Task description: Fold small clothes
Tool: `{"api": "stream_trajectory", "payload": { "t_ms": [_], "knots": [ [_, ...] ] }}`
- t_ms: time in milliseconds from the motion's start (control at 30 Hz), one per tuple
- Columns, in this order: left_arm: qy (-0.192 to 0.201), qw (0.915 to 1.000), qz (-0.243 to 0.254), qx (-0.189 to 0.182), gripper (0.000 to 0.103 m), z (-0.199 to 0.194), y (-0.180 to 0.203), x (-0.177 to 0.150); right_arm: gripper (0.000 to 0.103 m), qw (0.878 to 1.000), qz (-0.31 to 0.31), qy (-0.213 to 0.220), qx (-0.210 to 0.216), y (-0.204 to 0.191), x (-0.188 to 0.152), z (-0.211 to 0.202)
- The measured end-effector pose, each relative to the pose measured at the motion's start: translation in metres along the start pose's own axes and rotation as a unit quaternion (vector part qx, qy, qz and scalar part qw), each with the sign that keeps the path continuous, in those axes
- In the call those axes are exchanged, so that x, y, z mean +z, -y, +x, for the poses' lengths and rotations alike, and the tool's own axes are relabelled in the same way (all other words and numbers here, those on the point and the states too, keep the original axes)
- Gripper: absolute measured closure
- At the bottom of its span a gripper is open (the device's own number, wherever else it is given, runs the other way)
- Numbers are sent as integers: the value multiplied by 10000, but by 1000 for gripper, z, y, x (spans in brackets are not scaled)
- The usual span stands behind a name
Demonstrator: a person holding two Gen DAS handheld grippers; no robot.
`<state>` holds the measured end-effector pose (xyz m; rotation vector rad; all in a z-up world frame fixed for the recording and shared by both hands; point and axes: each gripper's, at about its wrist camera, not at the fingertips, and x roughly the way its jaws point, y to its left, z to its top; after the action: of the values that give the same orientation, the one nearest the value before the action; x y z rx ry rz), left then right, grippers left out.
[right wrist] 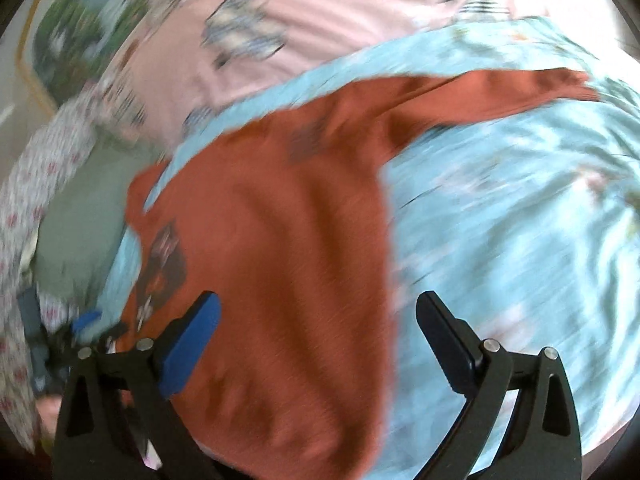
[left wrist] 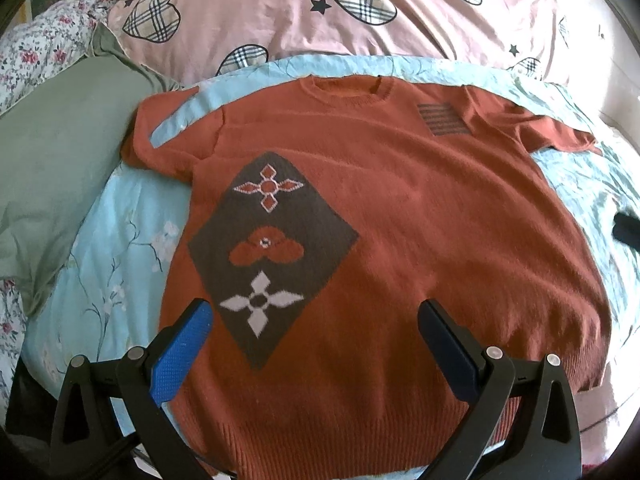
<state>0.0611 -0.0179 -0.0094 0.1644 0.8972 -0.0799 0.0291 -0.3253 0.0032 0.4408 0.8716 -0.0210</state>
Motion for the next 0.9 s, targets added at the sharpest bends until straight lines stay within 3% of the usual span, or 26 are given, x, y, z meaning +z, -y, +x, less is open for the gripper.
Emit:
{"api": "stream_trajectory", "payload": {
  "t_ms": [100,267,333,467,600,700,767,833,900],
  "knots": [
    [-35,10000,-14,6,1,4,-1,6,21,9981,448,333,-244,46,30,-10],
    [-159,9999,33,-23,1,13,4,11,38,9847,1258,823,-883,136,94,-14],
    [-222,9997,81,-38,1,18,9,14,47,9784,1531,953,-1015,168,118,-8],
    [-299,9995,118,-55,1,26,16,21,54,9639,2154,1123,-1088,227,158,12],
    [-423,9990,127,-41,1,40,21,30,57,9534,2515,1099,-1253,261,183,36],
    [-511,9986,139,-46,1,50,26,38,58,9466,2802,1105,-1148,292,195,44],
    [-539,9984,176,-63,1,56,30,42,66,9460,2830,1072,-1165,300,204,54],
    [-535,9983,198,-101,1,59,33,45,91,9477,2802,947,-1196,302,211,64],
    [-551,9981,218,-147,1,63,35,46,92,9530,2619,982,-1164,293,216,69]
  ]
}}
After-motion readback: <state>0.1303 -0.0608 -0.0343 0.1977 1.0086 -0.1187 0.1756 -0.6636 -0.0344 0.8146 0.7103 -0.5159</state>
